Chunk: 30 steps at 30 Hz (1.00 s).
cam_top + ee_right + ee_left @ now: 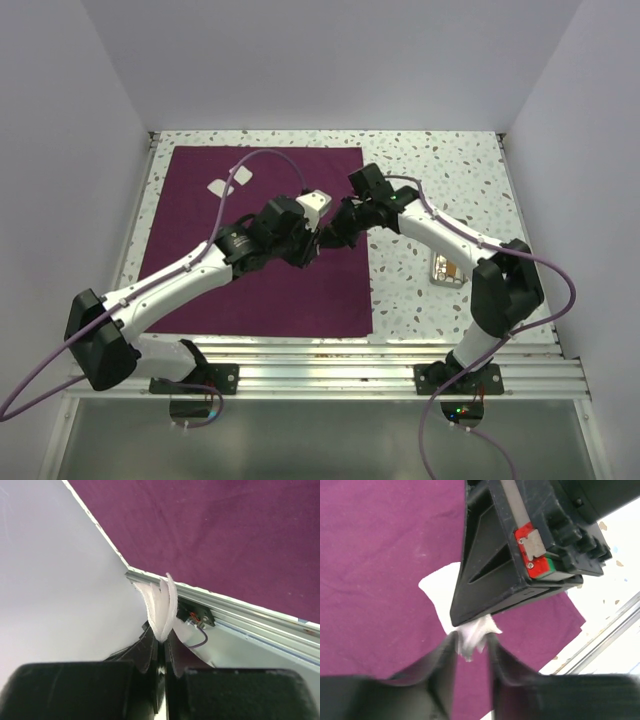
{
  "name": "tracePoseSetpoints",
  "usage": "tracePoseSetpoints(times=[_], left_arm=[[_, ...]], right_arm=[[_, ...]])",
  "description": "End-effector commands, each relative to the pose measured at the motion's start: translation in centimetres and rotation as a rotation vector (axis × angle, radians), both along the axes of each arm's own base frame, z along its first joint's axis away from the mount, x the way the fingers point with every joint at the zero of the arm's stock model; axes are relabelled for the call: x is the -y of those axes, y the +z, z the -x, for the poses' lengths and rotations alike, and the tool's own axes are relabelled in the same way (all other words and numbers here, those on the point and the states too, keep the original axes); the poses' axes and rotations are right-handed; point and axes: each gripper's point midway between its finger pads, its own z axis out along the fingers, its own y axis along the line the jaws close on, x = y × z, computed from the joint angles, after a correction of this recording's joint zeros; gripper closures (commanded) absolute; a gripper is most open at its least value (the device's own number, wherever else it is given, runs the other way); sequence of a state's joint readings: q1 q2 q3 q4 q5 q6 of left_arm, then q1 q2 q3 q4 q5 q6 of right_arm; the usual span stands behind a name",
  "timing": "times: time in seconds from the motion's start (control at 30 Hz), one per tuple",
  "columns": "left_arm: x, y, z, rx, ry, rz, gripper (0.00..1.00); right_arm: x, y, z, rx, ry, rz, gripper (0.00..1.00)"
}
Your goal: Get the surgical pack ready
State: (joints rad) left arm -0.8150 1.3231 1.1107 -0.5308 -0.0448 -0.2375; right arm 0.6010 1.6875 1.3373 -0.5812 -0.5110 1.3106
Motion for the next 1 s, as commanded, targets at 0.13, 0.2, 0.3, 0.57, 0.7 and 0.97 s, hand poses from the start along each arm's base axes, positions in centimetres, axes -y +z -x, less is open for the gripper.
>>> tracePoseSetpoints(times=[0.13, 0.2, 0.3, 0.57, 0.7, 0.97], left_arm=[[0.7, 3.6, -0.7, 0.097, -0.019, 0.125, 0.41], [-0.4, 3.3, -1.2, 0.077, 0.004, 0.141, 0.40], [-2.9, 2.3, -2.7, 0.039, 0.076, 0.151, 0.40], [-7.9, -1.1, -6.3, -0.041, 0.257, 0.086, 0.40], [-9.2, -1.8, -7.5, -0.050, 0.295, 0.050, 0.40], [-10.7, -2.2, -9.2, -0.044, 0.314, 0.014, 0.40]], right_arm=[[3.6, 0.3, -2.3, 0.174, 0.089, 0.084, 1.00], [6.8, -0.6, -3.0, 0.178, 0.077, 0.179, 1.00], [12.6, -1.3, -4.1, 0.265, 0.145, 0.423, 1.00], [27.5, -1.9, -4.5, 0.220, 0.277, 1.203, 1.00], [32.6, -2.9, -5.0, 0.130, 0.361, 1.500, 1.00], [37.2, -6.2, -5.8, -0.021, 0.383, 1.616, 1.00]])
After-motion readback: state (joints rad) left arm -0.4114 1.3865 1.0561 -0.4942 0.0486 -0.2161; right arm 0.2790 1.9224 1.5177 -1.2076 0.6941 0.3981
